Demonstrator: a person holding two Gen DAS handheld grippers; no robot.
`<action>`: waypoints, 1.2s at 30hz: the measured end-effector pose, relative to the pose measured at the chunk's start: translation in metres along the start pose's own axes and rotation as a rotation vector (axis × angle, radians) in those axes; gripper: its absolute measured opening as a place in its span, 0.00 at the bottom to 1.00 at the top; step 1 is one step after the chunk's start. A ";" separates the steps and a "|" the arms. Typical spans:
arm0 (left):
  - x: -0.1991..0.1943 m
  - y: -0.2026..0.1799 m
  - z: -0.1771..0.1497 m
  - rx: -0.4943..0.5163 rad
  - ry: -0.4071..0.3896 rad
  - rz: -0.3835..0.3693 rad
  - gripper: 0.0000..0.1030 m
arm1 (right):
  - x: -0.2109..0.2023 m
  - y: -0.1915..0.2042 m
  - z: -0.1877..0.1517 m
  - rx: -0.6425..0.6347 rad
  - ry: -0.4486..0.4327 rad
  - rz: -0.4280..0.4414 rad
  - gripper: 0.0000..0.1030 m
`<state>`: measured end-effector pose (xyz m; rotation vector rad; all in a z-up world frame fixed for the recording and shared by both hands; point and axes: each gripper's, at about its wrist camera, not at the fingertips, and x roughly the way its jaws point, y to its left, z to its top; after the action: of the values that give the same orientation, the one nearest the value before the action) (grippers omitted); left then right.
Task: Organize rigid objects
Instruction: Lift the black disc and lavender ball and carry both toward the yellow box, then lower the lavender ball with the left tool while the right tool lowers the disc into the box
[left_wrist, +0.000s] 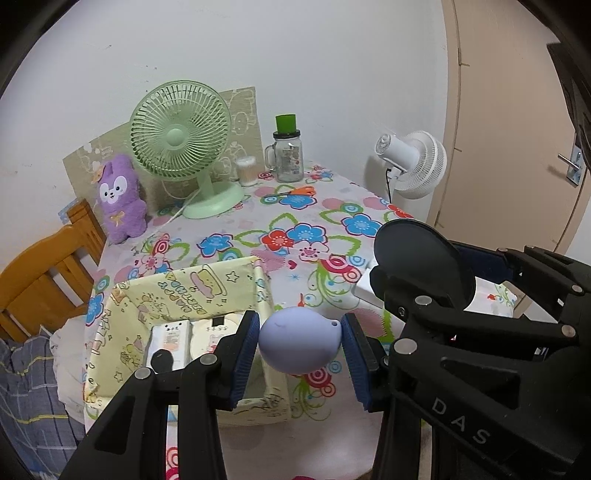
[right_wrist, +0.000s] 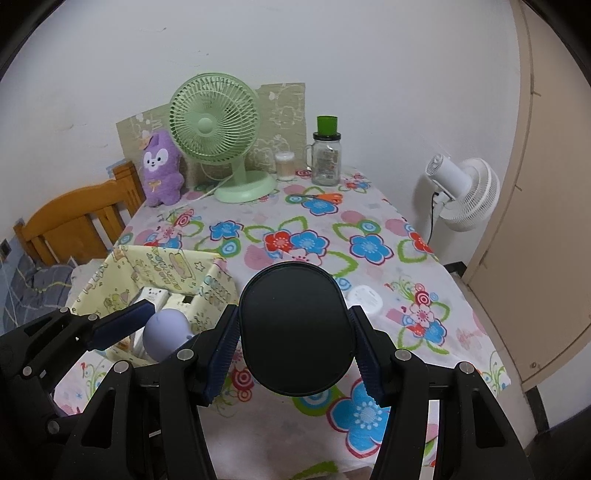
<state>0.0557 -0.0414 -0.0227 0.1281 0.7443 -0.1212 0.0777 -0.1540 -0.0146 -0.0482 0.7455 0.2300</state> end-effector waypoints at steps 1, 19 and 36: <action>0.001 0.002 0.000 0.001 0.000 0.001 0.45 | 0.000 0.002 0.001 -0.005 -0.001 -0.003 0.60; 0.008 0.043 -0.006 -0.022 0.012 0.039 0.45 | 0.021 0.055 0.016 -0.094 0.017 0.039 0.60; 0.027 0.081 -0.005 -0.063 0.043 0.067 0.46 | 0.053 0.090 0.031 -0.131 0.047 0.074 0.60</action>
<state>0.0843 0.0376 -0.0388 0.0955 0.7848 -0.0312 0.1161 -0.0527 -0.0239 -0.1512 0.7794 0.3491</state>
